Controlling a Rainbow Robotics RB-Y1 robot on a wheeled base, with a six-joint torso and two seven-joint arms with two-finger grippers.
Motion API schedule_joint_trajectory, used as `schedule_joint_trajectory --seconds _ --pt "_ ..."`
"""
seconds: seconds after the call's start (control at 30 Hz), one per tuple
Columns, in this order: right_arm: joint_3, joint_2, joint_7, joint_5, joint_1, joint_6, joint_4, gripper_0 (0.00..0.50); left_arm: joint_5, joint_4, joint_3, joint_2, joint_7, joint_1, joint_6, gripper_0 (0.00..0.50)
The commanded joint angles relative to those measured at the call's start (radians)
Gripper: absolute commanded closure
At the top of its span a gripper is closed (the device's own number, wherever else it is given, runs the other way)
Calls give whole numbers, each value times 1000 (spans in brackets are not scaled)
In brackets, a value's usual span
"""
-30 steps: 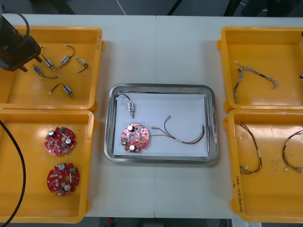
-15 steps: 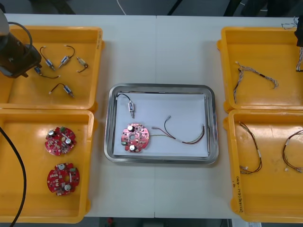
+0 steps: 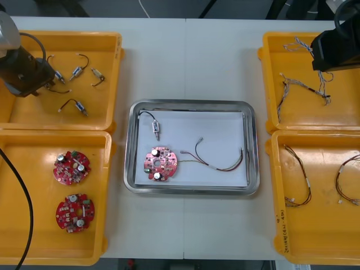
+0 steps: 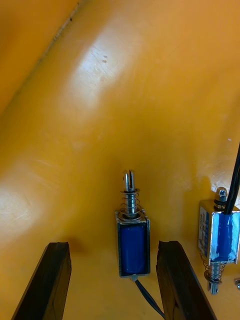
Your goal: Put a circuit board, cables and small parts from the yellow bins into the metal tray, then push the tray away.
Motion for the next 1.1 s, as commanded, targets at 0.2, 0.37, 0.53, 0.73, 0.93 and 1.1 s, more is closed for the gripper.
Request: schedule_joint_trajectory --seconds 0.2,0.37,0.53,0.73,0.93,1.1 --pt "145 -64 170 -69 -2 4 -183 500 -14 31 -40 -21 -66 -55 -56 0" --pt "223 -30 242 -69 -17 4 -226 500 -20 31 -40 -21 -68 -52 -56 301" --pt "306 46 349 -44 -52 4 -228 500 -23 31 -42 -21 -71 -52 -56 500" --pt "375 116 470 -3 -63 4 -195 500 -27 20 -42 -11 -75 -52 -47 500" --pt "413 168 622 57 -63 4 -136 500 -28 -75 -40 23 -75 -52 82 500" --pt "502 181 719 158 -60 4 -105 500 -31 -164 -14 43 -72 -52 195 500"
